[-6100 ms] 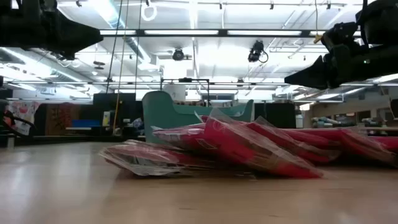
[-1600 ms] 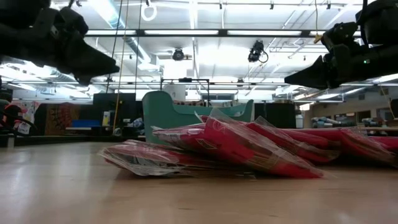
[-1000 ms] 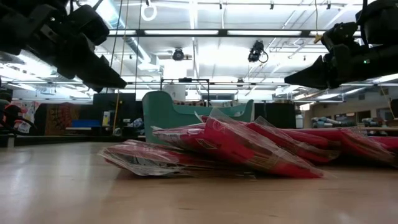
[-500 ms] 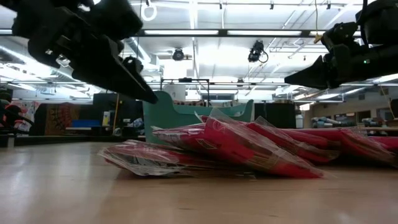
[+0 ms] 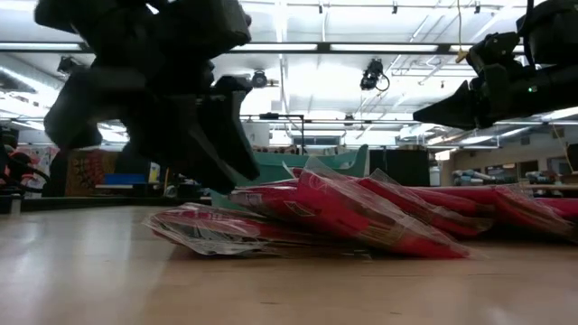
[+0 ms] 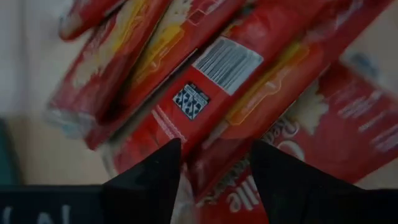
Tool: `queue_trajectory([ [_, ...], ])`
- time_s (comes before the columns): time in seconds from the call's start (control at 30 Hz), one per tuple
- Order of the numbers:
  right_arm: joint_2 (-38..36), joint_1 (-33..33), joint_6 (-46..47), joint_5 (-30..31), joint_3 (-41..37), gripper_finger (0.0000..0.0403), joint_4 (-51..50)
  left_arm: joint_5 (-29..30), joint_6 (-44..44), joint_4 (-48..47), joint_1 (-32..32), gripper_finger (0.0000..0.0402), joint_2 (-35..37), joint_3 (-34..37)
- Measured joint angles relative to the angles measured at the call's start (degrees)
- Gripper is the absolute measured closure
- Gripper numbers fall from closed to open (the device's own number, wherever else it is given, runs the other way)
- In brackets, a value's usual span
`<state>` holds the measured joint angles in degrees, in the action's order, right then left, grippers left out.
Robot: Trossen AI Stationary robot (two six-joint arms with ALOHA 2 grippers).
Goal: Sort popcorn bags into baskets
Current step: Put the red popcorn bag into the green bin
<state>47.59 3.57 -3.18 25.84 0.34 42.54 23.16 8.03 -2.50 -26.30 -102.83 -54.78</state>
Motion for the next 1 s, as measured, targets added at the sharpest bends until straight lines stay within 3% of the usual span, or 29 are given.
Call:
queue_trajectory([
  [0.17, 0.0, 0.0, 0.0, 0.0, 0.0, 0.0364, 0.2, 6.4, 14.3, -0.2, -3.1, 0.0208, -2.6, -0.4],
  [0.37, 0.0, 0.0, 0.0, 0.0, 0.0, 0.0364, 0.3, 12.1, 18.7, 1.6, -4.1, 0.0208, -5.1, -0.4],
  [0.73, 0.0, 0.0, 0.0, 0.0, 0.0, 0.0364, 0.3, 11.6, 18.8, 3.0, -0.9, 0.0213, -4.9, -0.4],
  [1.0, 0.0, 0.0, 0.0, 0.0, 0.0, 0.0364, 0.3, 7.6, 21.6, 2.9, 1.5, 0.0292, -4.9, -0.4],
])
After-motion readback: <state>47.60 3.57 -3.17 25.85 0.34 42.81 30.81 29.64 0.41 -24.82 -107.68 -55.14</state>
